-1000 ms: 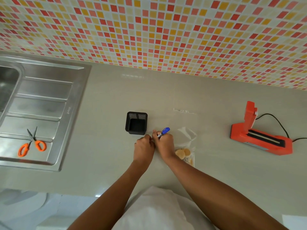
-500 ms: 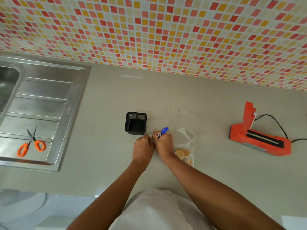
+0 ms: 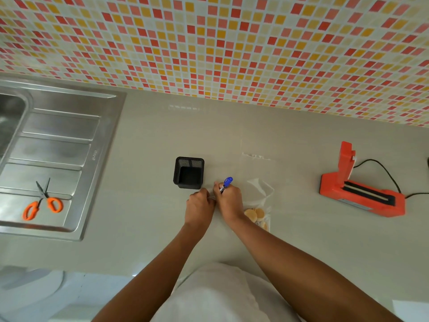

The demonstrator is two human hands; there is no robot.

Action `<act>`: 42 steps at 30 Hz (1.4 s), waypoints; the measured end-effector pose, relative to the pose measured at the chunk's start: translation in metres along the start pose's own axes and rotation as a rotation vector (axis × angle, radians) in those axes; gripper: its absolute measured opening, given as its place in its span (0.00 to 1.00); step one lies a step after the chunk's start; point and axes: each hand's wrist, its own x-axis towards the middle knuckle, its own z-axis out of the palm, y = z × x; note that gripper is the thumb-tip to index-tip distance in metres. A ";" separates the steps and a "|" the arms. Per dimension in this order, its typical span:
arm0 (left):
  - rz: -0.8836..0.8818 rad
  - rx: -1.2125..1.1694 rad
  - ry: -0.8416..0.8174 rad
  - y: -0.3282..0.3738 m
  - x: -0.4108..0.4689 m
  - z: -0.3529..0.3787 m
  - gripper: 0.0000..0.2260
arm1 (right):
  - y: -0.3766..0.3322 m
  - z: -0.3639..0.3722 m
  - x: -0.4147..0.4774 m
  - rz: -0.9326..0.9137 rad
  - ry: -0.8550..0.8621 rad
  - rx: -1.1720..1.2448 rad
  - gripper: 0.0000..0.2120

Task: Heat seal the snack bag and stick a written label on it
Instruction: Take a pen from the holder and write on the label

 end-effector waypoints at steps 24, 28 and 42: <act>0.012 0.086 0.024 0.001 -0.001 -0.001 0.08 | 0.008 0.007 0.000 0.000 -0.068 -0.027 0.22; 0.011 0.069 0.022 0.002 -0.002 -0.003 0.08 | 0.008 0.007 0.000 -0.010 -0.059 -0.036 0.22; -0.006 0.038 0.027 0.004 -0.005 -0.004 0.08 | 0.007 0.006 -0.003 0.039 -0.053 -0.041 0.23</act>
